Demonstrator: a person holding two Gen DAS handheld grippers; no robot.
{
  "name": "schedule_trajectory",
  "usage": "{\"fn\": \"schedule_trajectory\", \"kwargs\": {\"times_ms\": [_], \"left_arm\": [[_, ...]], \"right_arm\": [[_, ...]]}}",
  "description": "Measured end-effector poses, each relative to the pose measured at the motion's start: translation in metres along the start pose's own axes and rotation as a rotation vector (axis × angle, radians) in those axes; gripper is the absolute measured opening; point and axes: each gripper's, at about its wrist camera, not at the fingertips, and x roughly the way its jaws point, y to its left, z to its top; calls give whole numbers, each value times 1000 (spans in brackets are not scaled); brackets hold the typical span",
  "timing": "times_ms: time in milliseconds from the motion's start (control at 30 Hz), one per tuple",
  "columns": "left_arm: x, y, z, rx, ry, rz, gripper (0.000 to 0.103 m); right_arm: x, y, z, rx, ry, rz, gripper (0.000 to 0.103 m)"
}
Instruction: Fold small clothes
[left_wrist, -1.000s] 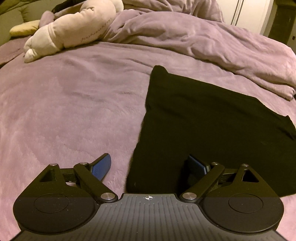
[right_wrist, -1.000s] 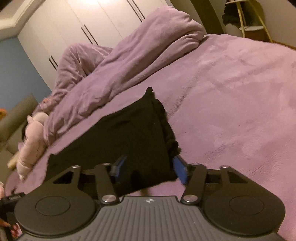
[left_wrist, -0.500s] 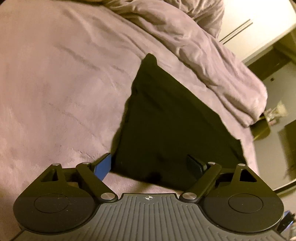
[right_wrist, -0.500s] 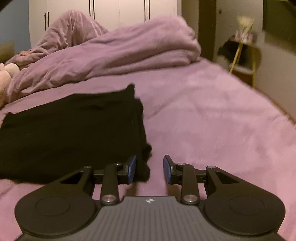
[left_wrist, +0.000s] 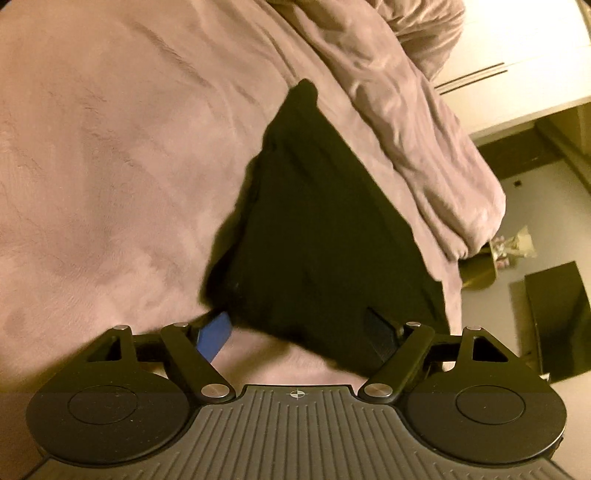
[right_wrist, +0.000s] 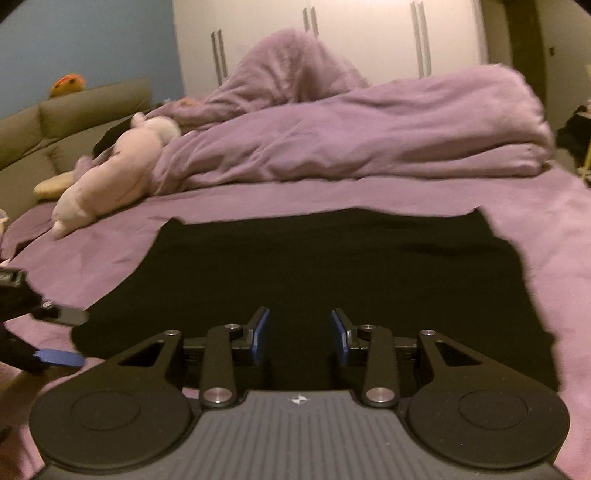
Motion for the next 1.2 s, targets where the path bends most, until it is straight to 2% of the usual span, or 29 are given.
{"fn": "schedule_trajectory", "kwargs": {"times_ms": [67,133,167,267,333,367,433,567,700,800,867,933,967,1033,1200], "left_arm": [[5,-3,4,7,-27,-14,81],[9,-3,8,-16,-54,-31,73],[13,-1,11,-41,-67,-38,72],[22,4,15,-96,-95,-40,59],[25,8,17,-124,-115,-40,44],[26,10,19,-143,-119,-44,42],[27,13,21,-163,-128,-47,31],[24,16,24,-169,-136,-49,27],[23,16,26,-169,-133,-29,21],[20,8,29,-151,-140,-16,19],[16,-8,31,-93,-157,-3,18],[12,-29,33,-20,-168,3,18],[11,-45,32,36,-174,-6,18],[13,-76,29,124,-174,-29,17],[58,-160,1,337,-91,-83,17]], "right_arm": [[8,10,1,-8,16,9,27],[19,19,3,-16,28,8,18],[23,22,3,-17,32,11,17],[33,35,1,-44,32,12,13],[37,43,-1,-75,29,11,9],[39,45,-3,-89,34,3,9],[49,48,-9,-98,56,-9,9],[49,46,-8,-92,62,3,9],[36,35,-8,-31,34,-1,8],[44,34,-18,-88,66,-2,8],[40,35,-13,-132,67,10,8],[26,25,-7,-86,20,40,9],[18,18,-6,-75,-13,23,11],[0,1,-6,-38,-63,-29,25],[-37,-55,-16,108,-92,-135,27]]}}
